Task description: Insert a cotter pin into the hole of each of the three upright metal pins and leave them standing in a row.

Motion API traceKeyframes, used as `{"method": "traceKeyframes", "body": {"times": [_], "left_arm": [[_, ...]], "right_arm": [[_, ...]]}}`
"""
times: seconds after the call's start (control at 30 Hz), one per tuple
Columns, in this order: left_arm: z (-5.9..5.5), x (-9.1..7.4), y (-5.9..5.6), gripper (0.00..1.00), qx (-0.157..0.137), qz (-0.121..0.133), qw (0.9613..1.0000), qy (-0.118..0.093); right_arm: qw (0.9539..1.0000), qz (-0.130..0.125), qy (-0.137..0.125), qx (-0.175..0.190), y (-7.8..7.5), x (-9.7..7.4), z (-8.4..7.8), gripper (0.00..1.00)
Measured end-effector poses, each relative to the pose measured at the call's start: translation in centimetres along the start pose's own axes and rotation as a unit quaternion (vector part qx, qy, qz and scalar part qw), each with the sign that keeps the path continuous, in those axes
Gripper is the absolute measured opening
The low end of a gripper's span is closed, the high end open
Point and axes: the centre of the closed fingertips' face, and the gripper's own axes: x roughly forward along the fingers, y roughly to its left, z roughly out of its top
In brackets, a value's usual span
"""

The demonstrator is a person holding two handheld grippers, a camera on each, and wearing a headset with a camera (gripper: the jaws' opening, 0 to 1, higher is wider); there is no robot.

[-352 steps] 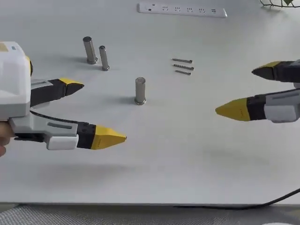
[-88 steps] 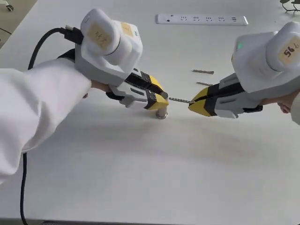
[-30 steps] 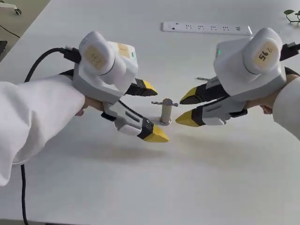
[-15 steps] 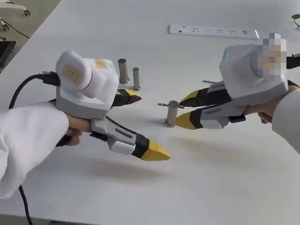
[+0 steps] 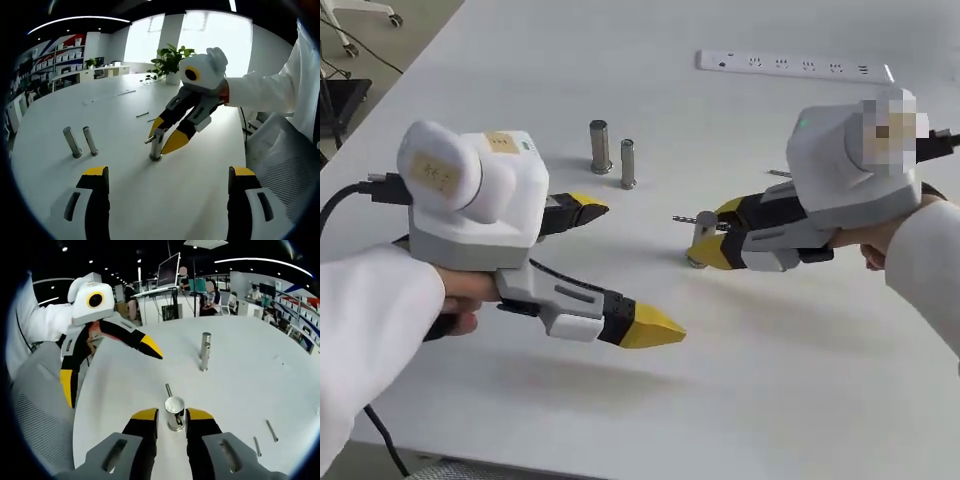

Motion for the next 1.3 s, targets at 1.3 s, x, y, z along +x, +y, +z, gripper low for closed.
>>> {"method": "traceKeyframes", "body": {"times": [1.3], "left_arm": [[3.1, -2.6, 4.2, 0.99, -0.022, 0.074, 0.9955, -0.055]], "right_arm": [[0.9996, -0.014, -0.016, -0.020, -2.8, 1.3, 1.0, 0.08]]}}
